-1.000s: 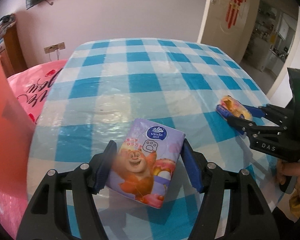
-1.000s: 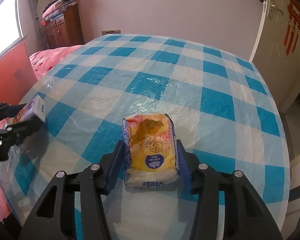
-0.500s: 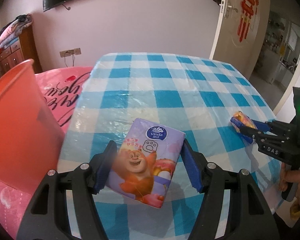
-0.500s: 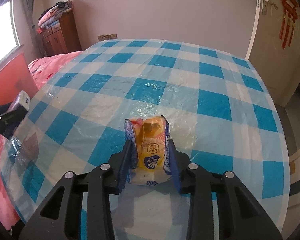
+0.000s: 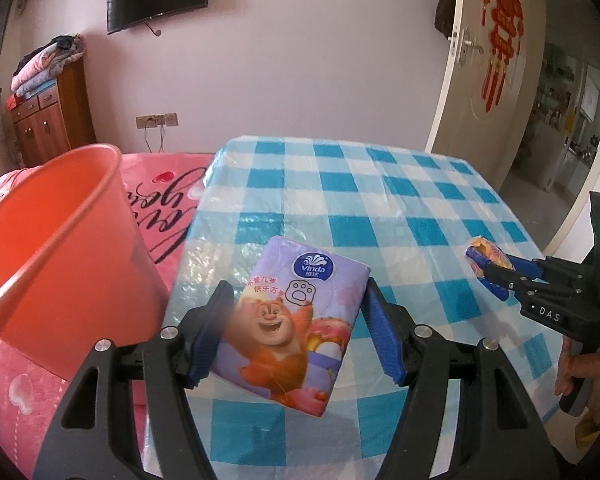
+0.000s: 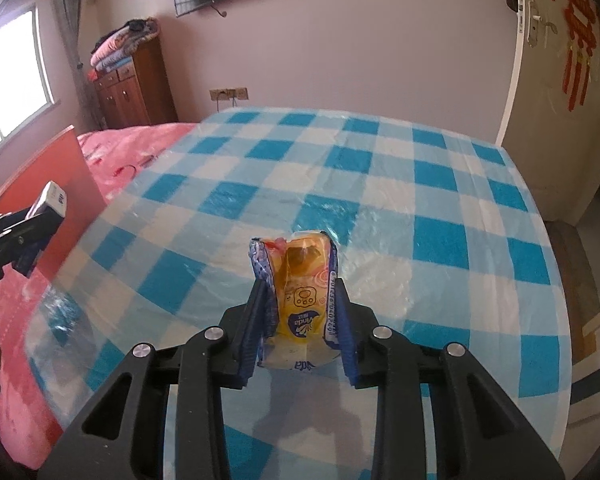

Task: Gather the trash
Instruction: 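Carry both tissue packs over the orange bucket and open both tools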

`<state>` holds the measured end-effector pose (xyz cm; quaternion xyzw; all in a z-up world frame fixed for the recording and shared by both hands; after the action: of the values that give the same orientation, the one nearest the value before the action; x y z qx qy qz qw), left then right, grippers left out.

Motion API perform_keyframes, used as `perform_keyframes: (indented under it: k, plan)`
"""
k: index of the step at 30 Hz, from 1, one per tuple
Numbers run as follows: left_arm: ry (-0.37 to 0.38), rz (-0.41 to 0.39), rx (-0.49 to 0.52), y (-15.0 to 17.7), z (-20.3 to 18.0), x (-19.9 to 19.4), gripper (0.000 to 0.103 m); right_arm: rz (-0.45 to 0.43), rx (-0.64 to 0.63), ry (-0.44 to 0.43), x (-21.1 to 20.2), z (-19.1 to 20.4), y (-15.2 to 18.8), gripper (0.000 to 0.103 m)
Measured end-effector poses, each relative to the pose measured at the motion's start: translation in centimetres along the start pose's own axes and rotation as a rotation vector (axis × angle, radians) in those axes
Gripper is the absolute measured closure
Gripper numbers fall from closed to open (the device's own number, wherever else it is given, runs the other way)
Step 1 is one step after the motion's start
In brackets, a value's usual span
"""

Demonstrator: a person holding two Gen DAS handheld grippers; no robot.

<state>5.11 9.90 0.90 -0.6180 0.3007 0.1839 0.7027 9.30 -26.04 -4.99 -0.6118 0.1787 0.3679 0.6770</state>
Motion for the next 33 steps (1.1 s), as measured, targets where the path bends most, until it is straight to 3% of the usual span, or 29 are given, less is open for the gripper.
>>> perform_keyframes:
  k: [15, 26, 33]
  plan:
    - [-0.093, -0.121, -0.031, -2.8, 3.9, -5.6, 0.037, -0.062, -0.044, -0.181, -3.4, 7.0, -4.2, 0.069]
    - [-0.258, -0.146, -0.090, -3.0, 10.5, -8.3, 0.037, -0.089, -0.180, -0.352, -4.3, 16.6, -7.7, 0.069]
    - [-0.337, -0.127, -0.122, -3.0, 14.1, -8.1, 0.037, -0.086, -0.259, -0.453, -3.5, 23.0, -9.6, 0.069]
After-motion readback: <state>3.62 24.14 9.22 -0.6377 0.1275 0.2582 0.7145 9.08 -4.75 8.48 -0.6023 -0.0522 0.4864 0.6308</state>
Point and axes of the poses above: each gripper's, at about its wrist camera, not at the fingertips, and x roughly the way its jaws point, z to its left, y to its underside, the point moved 2 cm from there along x, roughly the way its jaws point, and after that the axes turned 9 degrees about x, right-handed, at the moved point
